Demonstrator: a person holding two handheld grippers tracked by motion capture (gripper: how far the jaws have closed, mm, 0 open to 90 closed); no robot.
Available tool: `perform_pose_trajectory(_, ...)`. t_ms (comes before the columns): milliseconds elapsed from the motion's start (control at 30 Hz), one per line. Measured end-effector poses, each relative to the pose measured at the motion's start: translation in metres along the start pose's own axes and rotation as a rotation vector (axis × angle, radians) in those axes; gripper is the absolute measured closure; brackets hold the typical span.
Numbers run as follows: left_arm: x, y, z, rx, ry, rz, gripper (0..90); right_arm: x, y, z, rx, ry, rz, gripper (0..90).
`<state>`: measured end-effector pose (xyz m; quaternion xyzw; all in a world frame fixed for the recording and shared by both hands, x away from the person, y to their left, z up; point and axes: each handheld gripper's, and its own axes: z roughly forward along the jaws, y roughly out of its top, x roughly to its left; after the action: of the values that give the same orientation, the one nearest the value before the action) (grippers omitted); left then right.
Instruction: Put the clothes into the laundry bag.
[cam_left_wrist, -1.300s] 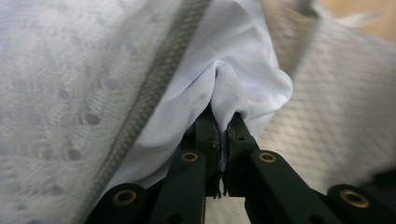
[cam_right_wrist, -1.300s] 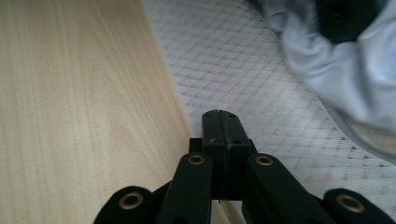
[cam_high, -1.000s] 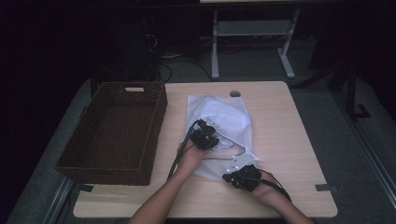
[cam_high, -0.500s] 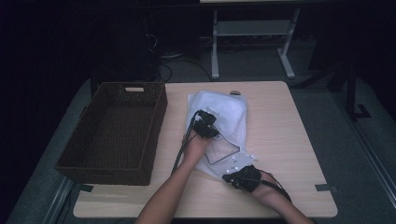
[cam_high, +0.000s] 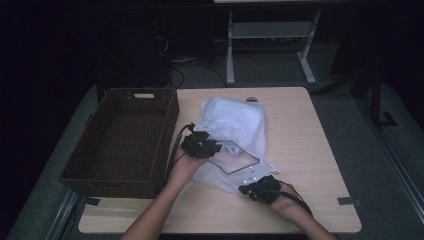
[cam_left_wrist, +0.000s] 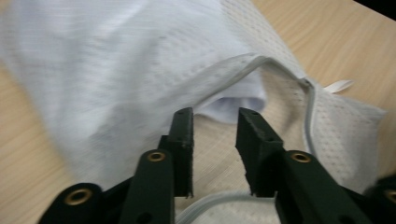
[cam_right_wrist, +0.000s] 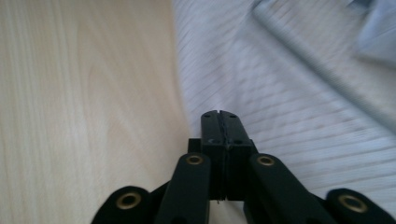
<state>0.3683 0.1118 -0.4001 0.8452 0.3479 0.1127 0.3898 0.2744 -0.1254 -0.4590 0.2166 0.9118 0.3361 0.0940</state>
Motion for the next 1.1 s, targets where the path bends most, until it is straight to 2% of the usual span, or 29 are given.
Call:
perform_pose_trajectory(67, 0.004, -0.003, -0.005, -0.004, 0.021, 0.009, 62.2, -0.01, 0.006, -0.012, -0.058, -0.011, 0.042, 83.1)
perform_pose_trajectory(133, 0.007, -0.005, -0.005, 0.006, 0.045, 0.019, 58.9, -0.025, 0.014, -0.024, -0.108, -0.06, 0.064, 79.6)
perform_pose_trajectory(267, 0.009, -0.007, 0.004, 0.034, 0.031, 0.029, 54.3, -0.054, 0.036, -0.034, -0.185, -0.143, 0.081, 77.2)
perform_pose_trajectory(333, 0.008, -0.008, 0.009, 0.036, 0.022, 0.045, 53.9, -0.063, 0.047, -0.03, -0.18, -0.161, 0.077, 74.1)
perform_pose_trajectory(367, 0.008, -0.008, 0.011, 0.042, 0.025, 0.05, 55.1, -0.067, 0.051, -0.026, -0.166, -0.156, 0.073, 72.8)
perform_pose_trajectory(400, 0.008, -0.008, 0.014, 0.047, 0.02, 0.051, 60.4, -0.069, 0.056, -0.02, -0.149, -0.157, 0.067, 72.0)
perform_pose_trajectory(433, 0.008, -0.008, 0.016, 0.049, 0.002, 0.048, 69.8, -0.071, 0.059, -0.015, -0.134, -0.171, 0.057, 72.2)
perform_pose_trajectory(467, 0.009, -0.008, 0.017, 0.053, -0.004, 0.05, 76.5, -0.073, 0.062, -0.009, -0.122, -0.184, 0.056, 73.6)
perform_pose_trajectory(500, 0.009, -0.008, 0.017, 0.059, -0.012, 0.049, 84.0, -0.074, 0.064, -0.005, -0.111, -0.196, 0.058, 80.1)
perform_pose_trajectory(533, 0.009, -0.008, 0.016, 0.053, -0.019, 0.05, 89.6, -0.075, 0.065, -0.002, -0.115, -0.205, 0.059, 85.4)
perform_pose_trajectory(567, 0.009, -0.008, 0.014, 0.048, -0.021, 0.048, 89.8, -0.076, 0.066, -0.001, -0.119, -0.205, 0.06, 87.8)
perform_pose_trajectory(633, 0.006, -0.01, 0.007, 0.033, -0.027, 0.053, 89.9, -0.073, 0.065, -0.004, -0.128, -0.206, 0.053, 88.3)
perform_pose_trajectory(767, 0.0, -0.014, -0.009, 0.0, -0.042, 0.067, 89.8, -0.06, 0.06, -0.025, -0.158, -0.207, 0.0, 87.4)
perform_pose_trajectory(867, -0.006, -0.015, -0.013, -0.02, -0.085, 0.06, 87.3, -0.052, 0.052, -0.037, -0.162, -0.198, -0.027, 88.0)
perform_pose_trajectory(1000, -0.019, -0.015, -0.003, 0.004, -0.112, 0.097, 84.7, -0.042, 0.036, -0.029, -0.1, -0.143, -0.071, 88.8)
perform_pose_trajectory(1100, -0.024, -0.02, 0.011, 0.06, -0.136, 0.111, 84.6, -0.039, 0.024, -0.014, -0.037, -0.096, -0.076, 89.0)
